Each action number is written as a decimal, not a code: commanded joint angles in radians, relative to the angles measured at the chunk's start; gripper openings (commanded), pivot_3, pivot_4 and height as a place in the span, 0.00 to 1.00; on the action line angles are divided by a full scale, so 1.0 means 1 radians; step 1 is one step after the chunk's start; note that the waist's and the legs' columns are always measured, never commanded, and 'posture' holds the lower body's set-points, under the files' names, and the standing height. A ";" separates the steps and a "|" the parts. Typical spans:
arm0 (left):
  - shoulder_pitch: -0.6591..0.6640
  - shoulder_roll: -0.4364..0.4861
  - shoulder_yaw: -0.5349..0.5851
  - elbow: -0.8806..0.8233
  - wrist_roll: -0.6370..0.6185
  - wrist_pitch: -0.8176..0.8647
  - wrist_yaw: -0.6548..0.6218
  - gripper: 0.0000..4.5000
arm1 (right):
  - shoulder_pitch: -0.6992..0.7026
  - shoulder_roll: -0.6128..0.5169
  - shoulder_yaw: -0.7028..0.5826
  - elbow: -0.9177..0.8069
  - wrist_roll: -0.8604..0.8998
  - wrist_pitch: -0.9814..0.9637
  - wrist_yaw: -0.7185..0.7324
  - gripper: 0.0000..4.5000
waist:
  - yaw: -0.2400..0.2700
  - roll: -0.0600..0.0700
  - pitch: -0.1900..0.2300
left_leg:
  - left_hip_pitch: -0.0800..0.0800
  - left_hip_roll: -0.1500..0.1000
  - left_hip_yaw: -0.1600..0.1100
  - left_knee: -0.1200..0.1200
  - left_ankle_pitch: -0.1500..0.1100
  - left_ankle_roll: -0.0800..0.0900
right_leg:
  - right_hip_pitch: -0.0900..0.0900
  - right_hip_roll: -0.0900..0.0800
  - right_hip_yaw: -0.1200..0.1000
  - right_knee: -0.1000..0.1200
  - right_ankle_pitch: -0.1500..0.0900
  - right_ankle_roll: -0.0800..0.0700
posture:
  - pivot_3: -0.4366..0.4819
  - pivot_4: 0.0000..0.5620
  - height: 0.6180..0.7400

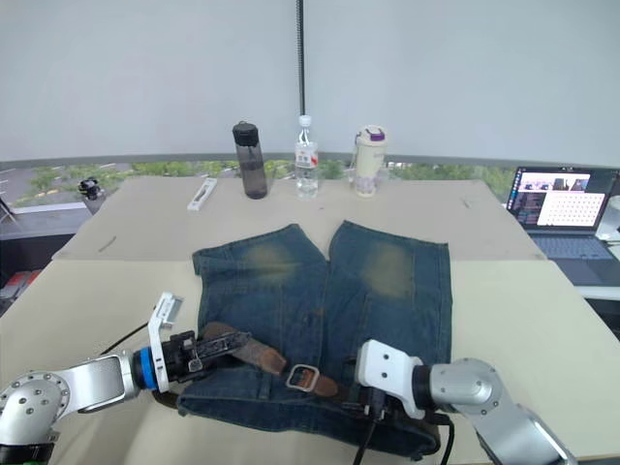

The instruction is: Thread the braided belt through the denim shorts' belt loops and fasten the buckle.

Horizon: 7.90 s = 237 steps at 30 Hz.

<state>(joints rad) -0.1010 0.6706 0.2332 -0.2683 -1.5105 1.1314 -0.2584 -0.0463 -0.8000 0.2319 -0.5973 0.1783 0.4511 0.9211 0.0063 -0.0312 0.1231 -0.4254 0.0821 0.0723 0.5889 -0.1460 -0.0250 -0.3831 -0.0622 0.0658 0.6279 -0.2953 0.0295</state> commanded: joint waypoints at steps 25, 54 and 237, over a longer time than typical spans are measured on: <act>0.044 -0.101 0.004 -0.012 -0.022 -0.006 0.071 0.00 | -0.016 0.054 -0.017 -0.006 0.033 0.065 -0.059 0.00 | 0.000 0.000 0.000 | -0.001 0.000 0.000 -0.001 0.000 0.000 | -0.002 0.001 0.001 0.000 0.001 0.000 | 0.48 0.27 1.00; 0.040 -0.093 -0.015 0.065 -0.185 -0.028 0.144 0.00 | 0.004 0.052 -0.067 0.013 0.093 0.010 -0.014 0.00 | 0.001 0.000 0.000 | -0.001 0.000 0.000 0.000 0.000 0.000 | -0.002 0.001 0.001 0.001 0.001 0.001 | 0.48 0.27 1.00; 0.142 -0.175 -0.218 0.024 -0.144 -0.113 0.347 0.00 | -0.272 0.129 0.211 0.264 -0.312 -0.508 0.129 0.18 | 0.008 0.005 -0.002 | 0.001 -0.014 -0.005 0.000 -0.001 -0.001 | -0.001 -0.010 0.003 -0.001 0.001 0.000 | 0.48 0.27 1.00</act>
<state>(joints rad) 0.0269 0.5037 0.0282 -0.2691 -1.6679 1.0104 0.0664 -0.3000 -0.6772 0.4606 -0.3212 -0.1437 -0.0296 1.0578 0.0141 -0.0267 0.1208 -0.4247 0.0680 0.0671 0.5889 -0.1469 -0.0256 -0.3837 -0.0722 0.0685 0.6272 -0.2946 0.0293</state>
